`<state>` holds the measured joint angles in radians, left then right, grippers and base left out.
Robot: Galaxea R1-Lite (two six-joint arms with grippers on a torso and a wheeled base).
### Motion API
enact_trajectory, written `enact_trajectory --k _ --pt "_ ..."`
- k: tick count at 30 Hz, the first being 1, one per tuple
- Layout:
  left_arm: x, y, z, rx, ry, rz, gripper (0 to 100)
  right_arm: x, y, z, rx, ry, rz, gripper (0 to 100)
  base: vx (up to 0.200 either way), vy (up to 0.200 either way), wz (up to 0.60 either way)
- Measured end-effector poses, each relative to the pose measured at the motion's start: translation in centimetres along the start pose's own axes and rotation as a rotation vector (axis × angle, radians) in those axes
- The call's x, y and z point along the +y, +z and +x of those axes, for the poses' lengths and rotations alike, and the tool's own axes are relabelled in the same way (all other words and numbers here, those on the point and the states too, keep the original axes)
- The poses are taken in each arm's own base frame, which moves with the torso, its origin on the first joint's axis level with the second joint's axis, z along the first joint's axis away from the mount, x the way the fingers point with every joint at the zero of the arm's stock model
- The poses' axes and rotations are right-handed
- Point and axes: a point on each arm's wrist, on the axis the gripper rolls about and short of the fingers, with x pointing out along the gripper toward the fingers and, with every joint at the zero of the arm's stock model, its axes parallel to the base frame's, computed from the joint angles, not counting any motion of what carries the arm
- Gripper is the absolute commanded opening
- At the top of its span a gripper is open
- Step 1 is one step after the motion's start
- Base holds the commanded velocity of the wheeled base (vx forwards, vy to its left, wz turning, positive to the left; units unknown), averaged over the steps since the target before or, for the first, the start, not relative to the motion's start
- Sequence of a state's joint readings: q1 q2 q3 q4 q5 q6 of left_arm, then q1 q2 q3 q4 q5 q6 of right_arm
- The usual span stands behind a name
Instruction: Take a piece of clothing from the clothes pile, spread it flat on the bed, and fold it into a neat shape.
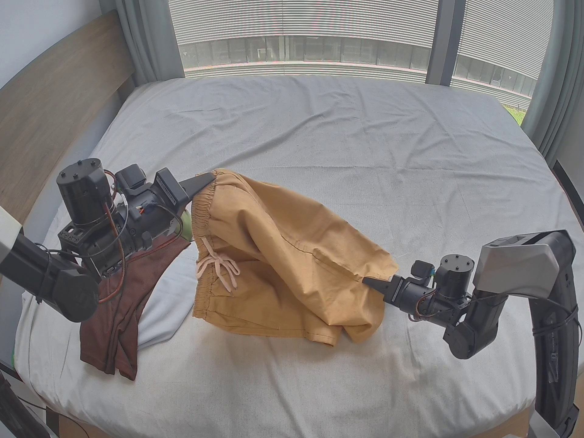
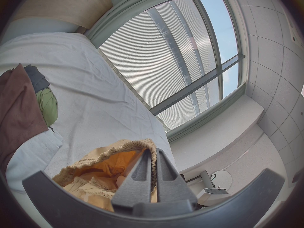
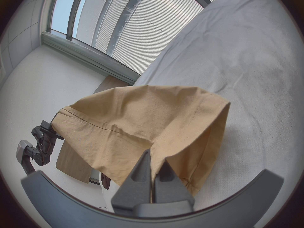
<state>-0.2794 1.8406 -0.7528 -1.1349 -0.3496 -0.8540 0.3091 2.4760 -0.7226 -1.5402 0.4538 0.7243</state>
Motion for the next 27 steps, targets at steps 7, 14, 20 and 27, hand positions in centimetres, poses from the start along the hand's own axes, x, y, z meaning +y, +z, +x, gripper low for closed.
enact_trajectory --k 7,14,20,27 --pt "-0.2 0.3 0.0 -0.027 -0.032 0.016 0 2.4 1.6 -1.9 -0.032 0.023 -0.058 0 0.000 0.000 0.00" --pt "-0.3 0.4 -0.2 -0.028 -0.060 0.026 0 5.1 3.4 -3.7 -0.080 0.063 -0.099 0 0.000 0.000 0.00" --pt "-0.2 0.4 -0.6 -0.006 -0.088 0.035 0 6.7 5.0 -4.8 -0.126 0.090 -0.126 0 0.000 0.000 0.00" --pt "0.1 0.5 -1.3 0.005 -0.094 0.052 0 8.5 6.9 -6.3 -0.180 0.117 -0.154 0 0.000 0.000 0.00"
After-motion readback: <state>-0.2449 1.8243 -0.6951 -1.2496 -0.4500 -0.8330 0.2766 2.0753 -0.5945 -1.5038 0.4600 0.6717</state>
